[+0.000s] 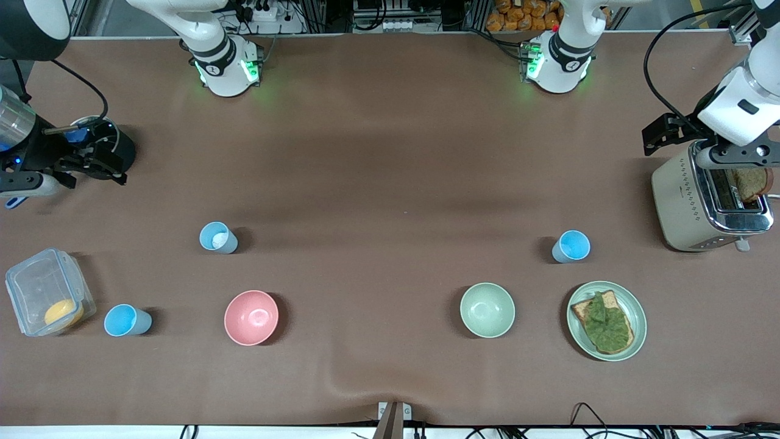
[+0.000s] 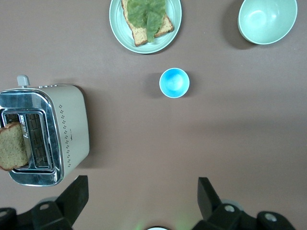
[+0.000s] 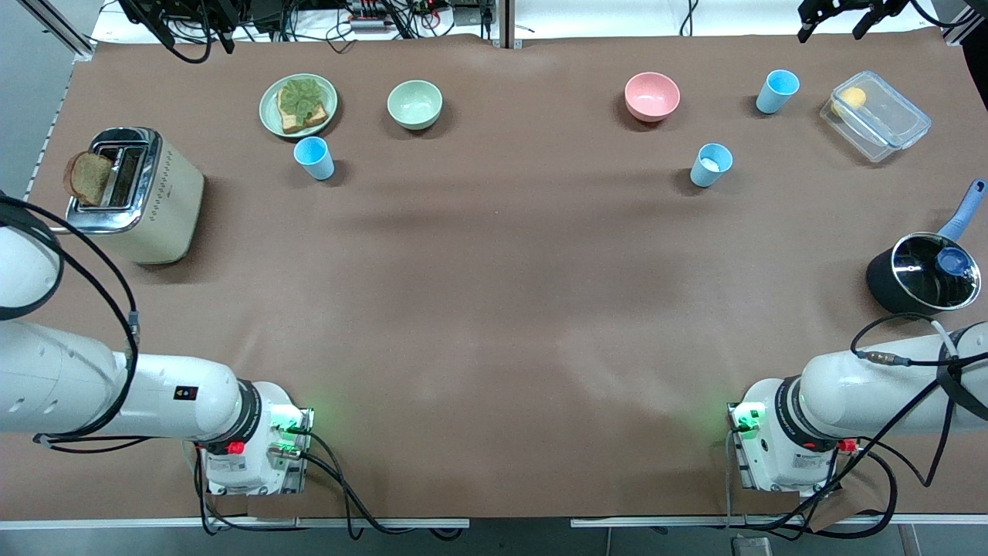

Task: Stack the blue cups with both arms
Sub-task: 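Move the right gripper toward one blue cup while the left gripper reaches another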

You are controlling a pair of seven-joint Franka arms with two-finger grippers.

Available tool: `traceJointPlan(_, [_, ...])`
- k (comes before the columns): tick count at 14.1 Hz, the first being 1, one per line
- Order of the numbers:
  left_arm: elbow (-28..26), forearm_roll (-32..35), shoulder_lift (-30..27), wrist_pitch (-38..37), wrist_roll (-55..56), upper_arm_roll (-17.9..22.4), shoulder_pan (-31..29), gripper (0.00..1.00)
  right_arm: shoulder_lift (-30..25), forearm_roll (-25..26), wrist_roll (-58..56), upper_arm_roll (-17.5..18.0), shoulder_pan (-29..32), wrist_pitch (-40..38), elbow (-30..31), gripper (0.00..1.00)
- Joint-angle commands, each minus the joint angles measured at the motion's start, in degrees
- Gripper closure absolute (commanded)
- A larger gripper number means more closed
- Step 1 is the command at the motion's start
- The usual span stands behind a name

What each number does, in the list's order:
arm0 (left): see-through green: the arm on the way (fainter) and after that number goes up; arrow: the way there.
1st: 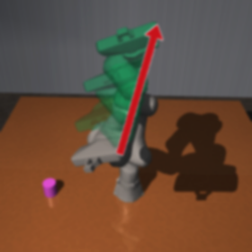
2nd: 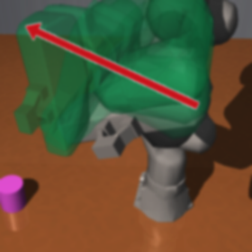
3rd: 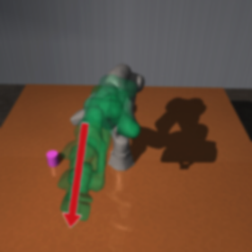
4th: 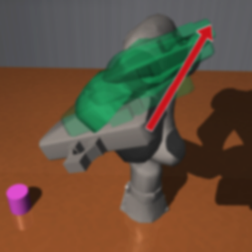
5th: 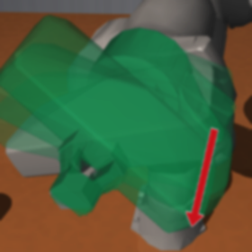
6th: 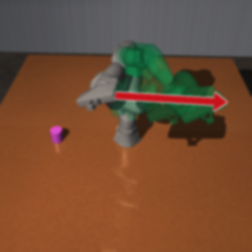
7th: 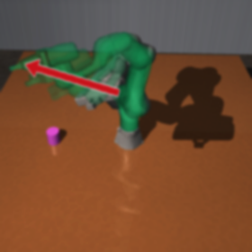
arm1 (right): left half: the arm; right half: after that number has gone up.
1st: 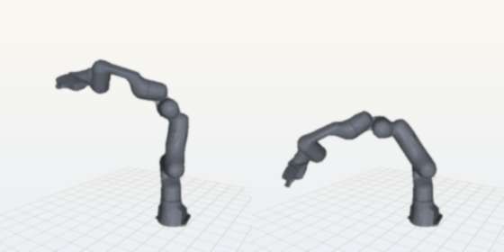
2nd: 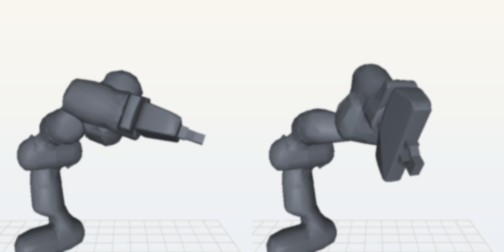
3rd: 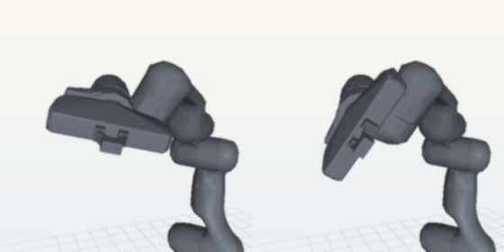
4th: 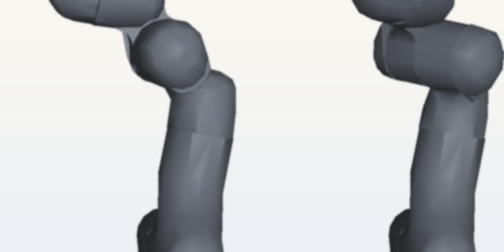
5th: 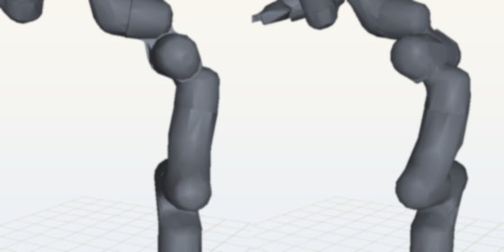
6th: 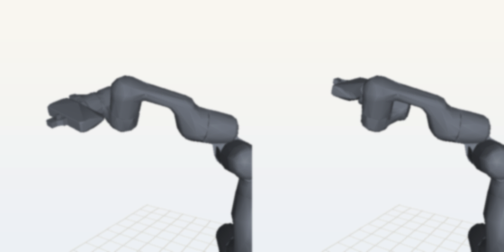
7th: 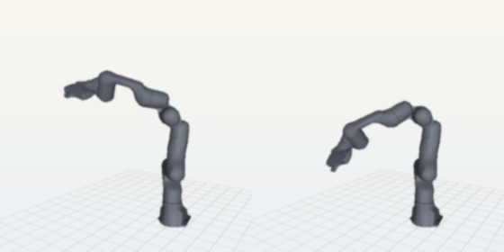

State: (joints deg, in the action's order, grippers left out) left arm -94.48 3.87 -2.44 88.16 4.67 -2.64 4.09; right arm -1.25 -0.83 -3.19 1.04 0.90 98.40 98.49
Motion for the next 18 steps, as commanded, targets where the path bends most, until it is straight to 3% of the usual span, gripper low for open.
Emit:
traceJointPlan(1, [0.88, -0.97, 0.42, -1.76, -0.97, -0.17, -0.31, 0.00, -0.68, 0.39, 0.29, 1.07, 1.21, -0.31, 0.13, 0.00])
traceJointPlan(7, [1.05, 0.18, 1.48, -1.77, -1.24, -0.34, 0.40, 0.00, -0.50, 0.39, 0.29, 1.07, 1.12, -0.40, 0.13, 0.00])
traceJointPlan(15, [0.70, 2.02, 7.62, -0.72, -0.97, -1.14, 0.05, 0.00, 2.21, 0.13, 0.28, 1.15, -0.10, -1.36, -0.58, 0.00])
traceJointPlan(18, [-4.46, 2.02, 7.63, 3.14, -1.24, -1.05, -0.22, 0.00, 4.32, 0.48, 2.13, 1.15, -2.65, -2.95, -0.23, 0.00])
